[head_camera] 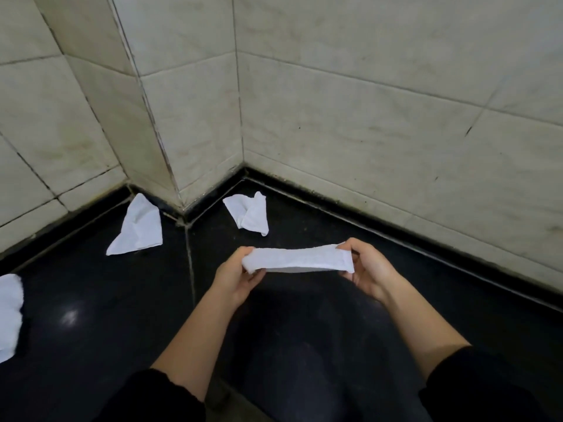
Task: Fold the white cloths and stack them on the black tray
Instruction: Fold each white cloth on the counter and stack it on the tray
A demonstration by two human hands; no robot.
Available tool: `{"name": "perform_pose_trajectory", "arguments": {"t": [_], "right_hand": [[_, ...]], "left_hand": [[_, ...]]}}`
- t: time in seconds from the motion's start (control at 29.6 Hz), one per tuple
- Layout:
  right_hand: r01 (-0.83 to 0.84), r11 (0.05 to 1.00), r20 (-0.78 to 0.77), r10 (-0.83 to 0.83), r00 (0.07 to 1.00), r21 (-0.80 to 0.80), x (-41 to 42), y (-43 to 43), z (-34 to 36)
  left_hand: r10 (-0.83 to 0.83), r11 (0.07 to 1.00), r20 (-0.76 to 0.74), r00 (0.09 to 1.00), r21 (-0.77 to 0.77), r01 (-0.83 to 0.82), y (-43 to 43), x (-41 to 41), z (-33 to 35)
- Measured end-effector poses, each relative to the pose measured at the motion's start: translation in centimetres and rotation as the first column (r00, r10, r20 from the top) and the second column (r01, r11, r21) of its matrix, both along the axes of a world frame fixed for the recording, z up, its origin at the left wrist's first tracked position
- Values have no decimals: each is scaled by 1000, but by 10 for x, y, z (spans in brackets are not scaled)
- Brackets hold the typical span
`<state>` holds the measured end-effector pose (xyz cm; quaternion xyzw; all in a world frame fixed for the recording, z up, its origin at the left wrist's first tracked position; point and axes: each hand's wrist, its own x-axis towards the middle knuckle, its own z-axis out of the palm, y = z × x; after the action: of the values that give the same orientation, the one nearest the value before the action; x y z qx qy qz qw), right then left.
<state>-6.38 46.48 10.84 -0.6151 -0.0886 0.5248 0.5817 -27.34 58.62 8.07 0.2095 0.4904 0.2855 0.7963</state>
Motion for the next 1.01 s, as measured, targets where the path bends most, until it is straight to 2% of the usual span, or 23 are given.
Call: {"name": "perform_pose_trajectory", "arguments": {"t": [0.2,0.47,0.57,0.74,0.84,1.01], "right_hand": [[110,994,42,-110,993,-8,33,-18,-3],[205,978,144,-199,969,-29,59,-24,2],[228,974,144,-226,963,1,67,-28,5],[288,954,148,-297,943,77,75,-50,2],[186,981,157,-191,969,48,75,-75,-10],[-17,965,138,55,989,-260,63,-113,-55]], "left_hand": [[-73,997,-37,997,24,73,-1,36,3],[-75,977,-165,983,186,106,4,62,-1],[-135,943,-188,973,278,184,10,65,1],[-312,839,-124,942,429,335,0,56,10],[-430,785,-171,887,414,461,-15,40,2],[-599,730,-306,740,171,662,-36,13,-43]]}}
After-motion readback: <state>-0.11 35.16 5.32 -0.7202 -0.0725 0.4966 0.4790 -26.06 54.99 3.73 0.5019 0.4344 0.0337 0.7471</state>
